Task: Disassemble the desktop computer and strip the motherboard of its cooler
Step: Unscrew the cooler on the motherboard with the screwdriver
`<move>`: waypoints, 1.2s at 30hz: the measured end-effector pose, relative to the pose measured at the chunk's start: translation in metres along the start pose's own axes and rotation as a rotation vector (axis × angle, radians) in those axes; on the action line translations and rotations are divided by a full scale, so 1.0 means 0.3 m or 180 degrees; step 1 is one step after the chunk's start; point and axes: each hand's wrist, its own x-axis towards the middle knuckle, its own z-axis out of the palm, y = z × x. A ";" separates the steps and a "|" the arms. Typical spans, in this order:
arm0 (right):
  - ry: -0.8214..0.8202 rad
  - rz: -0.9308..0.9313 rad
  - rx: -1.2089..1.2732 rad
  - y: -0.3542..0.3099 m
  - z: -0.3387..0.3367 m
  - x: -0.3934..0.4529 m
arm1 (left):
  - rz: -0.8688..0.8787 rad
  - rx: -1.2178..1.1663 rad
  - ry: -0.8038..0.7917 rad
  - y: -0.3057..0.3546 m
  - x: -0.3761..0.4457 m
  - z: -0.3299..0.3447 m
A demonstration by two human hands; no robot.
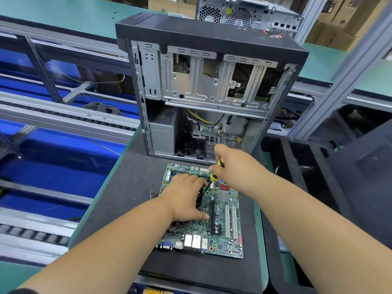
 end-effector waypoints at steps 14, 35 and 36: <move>-0.0462 -0.0463 -0.0438 0.029 -0.059 0.002 | 0.0036 0.0019 0.0078 0.010 -0.017 -0.002; 0.0385 -0.0052 -0.0122 -0.035 0.040 0.006 | 0.0003 0.0044 0.0182 0.009 -0.015 0.013; 0.0157 -0.0250 0.0010 -0.018 0.017 0.007 | 0.0023 0.0042 0.0199 0.007 -0.015 0.013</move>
